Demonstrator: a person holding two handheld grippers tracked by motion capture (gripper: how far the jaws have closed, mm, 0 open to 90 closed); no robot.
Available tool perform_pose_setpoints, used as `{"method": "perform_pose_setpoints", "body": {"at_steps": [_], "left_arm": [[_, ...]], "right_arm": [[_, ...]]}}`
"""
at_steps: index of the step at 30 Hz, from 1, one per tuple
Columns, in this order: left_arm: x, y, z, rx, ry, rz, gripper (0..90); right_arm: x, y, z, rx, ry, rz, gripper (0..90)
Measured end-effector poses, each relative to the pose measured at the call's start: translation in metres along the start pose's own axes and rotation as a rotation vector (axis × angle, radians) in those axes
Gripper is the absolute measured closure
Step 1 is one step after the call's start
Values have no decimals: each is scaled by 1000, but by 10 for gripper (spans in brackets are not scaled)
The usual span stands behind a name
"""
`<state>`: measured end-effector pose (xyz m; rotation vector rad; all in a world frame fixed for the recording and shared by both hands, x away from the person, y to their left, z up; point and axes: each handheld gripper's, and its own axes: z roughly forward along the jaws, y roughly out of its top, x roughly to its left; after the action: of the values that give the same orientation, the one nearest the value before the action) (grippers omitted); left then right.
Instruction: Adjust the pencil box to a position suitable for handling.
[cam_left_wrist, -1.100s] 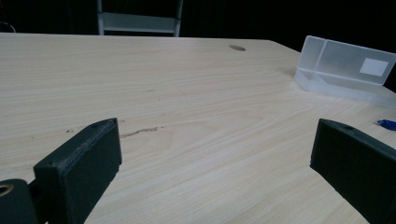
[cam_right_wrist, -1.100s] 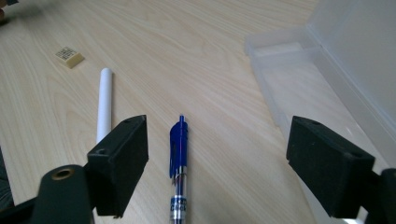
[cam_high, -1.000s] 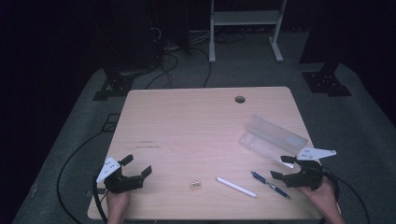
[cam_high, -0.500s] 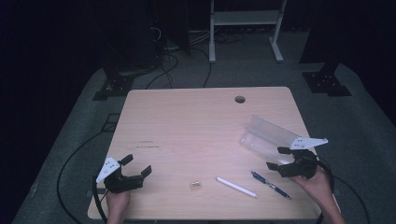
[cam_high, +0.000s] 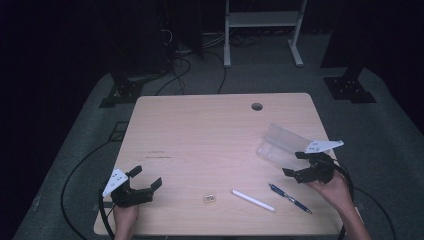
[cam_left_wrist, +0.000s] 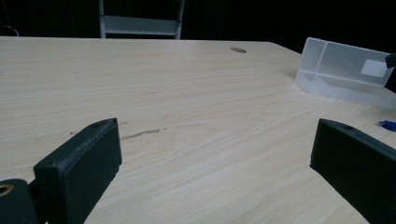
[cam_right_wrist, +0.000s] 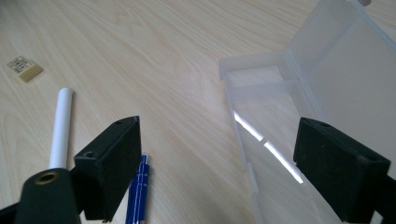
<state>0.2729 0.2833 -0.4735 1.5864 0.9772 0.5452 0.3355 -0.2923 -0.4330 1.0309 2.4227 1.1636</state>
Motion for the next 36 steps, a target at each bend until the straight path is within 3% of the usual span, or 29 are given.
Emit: {"method": "perform_pose_setpoints", "body": {"at_steps": [17, 18, 22, 29, 36], "left_arm": [[0, 0, -1, -6, -2, -3, 11], [1, 0, -1, -5, -2, -3, 11], [1, 0, -1, -6, -2, -5, 11], [1, 0, -1, -8, -2, -5, 11], [1, 0, -1, -7, -3, -5, 11]], "right_arm": [[-14, 6, 17, 48, -6, 28, 179], [-17, 6, 19, 63, 1, 31, 218], [-20, 5, 24, 83, 1, 27, 227], [-22, 4, 33, 157, -8, -16, 319], [-25, 2, 39, 190, 0, -16, 371]]}}
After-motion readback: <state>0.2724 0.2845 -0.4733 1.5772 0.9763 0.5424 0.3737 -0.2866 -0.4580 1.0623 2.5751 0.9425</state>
